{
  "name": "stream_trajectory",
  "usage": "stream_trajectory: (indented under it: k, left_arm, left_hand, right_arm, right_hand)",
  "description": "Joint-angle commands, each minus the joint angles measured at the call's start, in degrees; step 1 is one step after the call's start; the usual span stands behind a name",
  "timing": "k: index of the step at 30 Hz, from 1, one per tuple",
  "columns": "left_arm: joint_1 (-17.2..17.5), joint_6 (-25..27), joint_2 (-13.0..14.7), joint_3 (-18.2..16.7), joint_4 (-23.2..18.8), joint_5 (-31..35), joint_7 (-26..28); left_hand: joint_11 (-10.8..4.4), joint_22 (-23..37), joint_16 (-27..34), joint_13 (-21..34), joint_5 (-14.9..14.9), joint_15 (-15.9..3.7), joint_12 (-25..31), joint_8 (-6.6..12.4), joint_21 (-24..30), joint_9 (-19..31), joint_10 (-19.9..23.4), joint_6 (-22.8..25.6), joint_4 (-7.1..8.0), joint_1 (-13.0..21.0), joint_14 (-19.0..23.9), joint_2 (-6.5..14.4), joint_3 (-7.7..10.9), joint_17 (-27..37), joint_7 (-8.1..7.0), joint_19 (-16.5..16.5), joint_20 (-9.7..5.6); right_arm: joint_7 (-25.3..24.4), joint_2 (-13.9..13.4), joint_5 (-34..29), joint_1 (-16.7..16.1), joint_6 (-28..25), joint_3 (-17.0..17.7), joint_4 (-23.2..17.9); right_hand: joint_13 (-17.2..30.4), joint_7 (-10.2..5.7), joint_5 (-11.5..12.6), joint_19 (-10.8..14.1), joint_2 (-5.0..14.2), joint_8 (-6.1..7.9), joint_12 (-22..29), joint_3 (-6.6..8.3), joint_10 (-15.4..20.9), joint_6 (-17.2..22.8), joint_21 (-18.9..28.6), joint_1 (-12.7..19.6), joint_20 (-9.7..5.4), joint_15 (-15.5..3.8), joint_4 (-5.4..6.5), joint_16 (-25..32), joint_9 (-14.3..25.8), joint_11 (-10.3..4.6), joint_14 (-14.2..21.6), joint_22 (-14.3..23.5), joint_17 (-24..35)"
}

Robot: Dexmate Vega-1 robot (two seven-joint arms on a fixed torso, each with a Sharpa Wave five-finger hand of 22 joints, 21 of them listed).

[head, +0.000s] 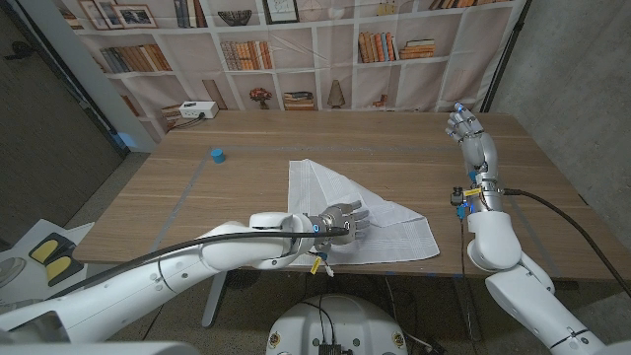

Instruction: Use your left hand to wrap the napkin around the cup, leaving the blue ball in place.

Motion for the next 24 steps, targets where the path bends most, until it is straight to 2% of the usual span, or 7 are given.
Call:
stream_trajectory:
  k: [1,6,10,15,17,21,24]
  left_arm:
    - [1.8,2.0,3.6,1.0,2.0,6.2,8.9]
    - [2.6,4.7,4.6,0.6,3.3,7.2,14.5]
    - [4.0,8.1,5.1,-0.2,4.8,6.6,20.8]
    - [5.6,12.4,4.7,-0.8,6.0,7.8,24.6]
    - [5.7,12.9,3.5,-1.2,5.9,6.7,21.7]
    - [4.2,10.7,2.1,-0.9,5.1,6.4,15.1]
    - [3.3,9.1,1.5,-1.3,4.7,3.7,11.8]
  left_hand:
    - [-1.9,0.6,1.8,2.3,-0.8,-1.66,3.9,8.61,2.8,6.8,4.0,7.1,-1.24,3.3,3.6,2.8,1.86,-0.3,-0.89,-0.7,-0.93]
    - [-4.66,0.7,3.3,3.5,-2.4,-4.72,8.1,18.42,6.4,10.9,11.4,20.3,-2.08,7.1,11.2,2.9,2.71,-1.0,-0.88,5.4,-2.43]
    - [-8.57,0.2,4.7,2.3,-4.4,-8.95,12.2,27.75,10.7,11.6,21.3,36.5,-1.84,11.5,19.3,7.9,6.62,-0.9,1.32,11.0,-4.06]
    - [-9.36,0.2,6.0,0.7,-5.4,-11.65,14.5,28.63,14.2,7.2,28.7,40.3,-0.61,11.7,24.7,9.5,8.51,0.0,-0.03,14.7,-5.65]
    - [-9.66,0.1,5.6,0.1,-5.6,-11.51,13.8,25.93,15.1,5.0,27.6,35.7,0.49,10.2,24.9,9.1,8.68,0.2,-0.65,14.8,-5.91]
    - [-6.78,-1.1,0.6,-1.4,-4.0,-7.76,9.9,8.91,15.7,-6.3,15.3,12.2,1.15,2.9,17.9,3.8,5.91,-0.3,0.16,8.5,-4.5]
    - [-5.26,-1.3,-0.2,-1.5,-3.2,-5.36,9.1,3.42,14.7,-9.2,10.8,5.4,1.32,0.2,13.9,1.7,4.31,-0.4,1.32,4.9,-3.01]
  right_arm:
    - [0.1,0.0,0.0,0.9,-0.6,-0.1,0.6]
    - [0.0,-0.1,-0.2,1.3,-1.2,-0.3,0.6]
    - [0.1,-0.2,-0.2,1.7,-1.7,-0.5,0.7]
    - [0.3,-0.2,0.0,2.3,-1.8,-0.9,1.0]
    - [0.2,-0.2,-0.2,2.5,-2.0,-1.0,1.1]
    - [0.2,-0.2,-0.1,2.7,-1.9,-1.0,1.2]
    - [0.3,-0.1,0.0,2.8,-2.1,-1.2,1.1]
  right_hand:
    - [0.1,-0.08,0.0,0.1,0.06,0.07,0.1,-0.15,0.2,0.0,0.2,0.0,-0.04,-0.16,0.08,0.3,0.3,-0.39,0.6,0.2,0.3]
    - [0.1,-0.06,0.0,0.1,0.03,0.05,0.1,-0.16,0.2,0.0,0.2,0.0,-0.01,-0.23,0.06,0.3,0.3,-0.33,0.6,0.2,0.3]
    - [0.1,-0.1,0.0,0.1,0.02,0.07,0.1,-0.17,0.2,0.1,0.2,0.0,-0.01,-0.22,0.04,0.3,0.3,-0.22,0.6,0.2,0.3]
    - [0.1,-0.07,-0.1,0.1,-0.03,0.06,0.1,-0.18,0.1,0.0,0.1,0.0,0.02,-0.18,0.0,0.3,0.3,-0.41,0.6,0.2,0.3]
    - [0.1,-0.04,-0.1,0.1,-0.03,0.05,0.1,-0.19,0.1,0.0,0.1,0.0,-0.01,-0.18,-0.01,0.2,0.3,-0.38,0.6,0.2,0.3]
    - [0.1,-0.09,-0.1,0.1,-0.05,0.04,0.1,-0.19,0.1,0.0,0.1,0.1,0.04,-0.18,-0.04,0.2,0.3,-0.3,0.6,0.2,0.3]
    - [0.1,-0.04,-0.1,0.1,-0.06,0.03,0.1,-0.2,0.1,0.0,0.1,0.1,0.01,-0.2,-0.05,0.2,0.3,-0.25,0.5,0.2,0.3]
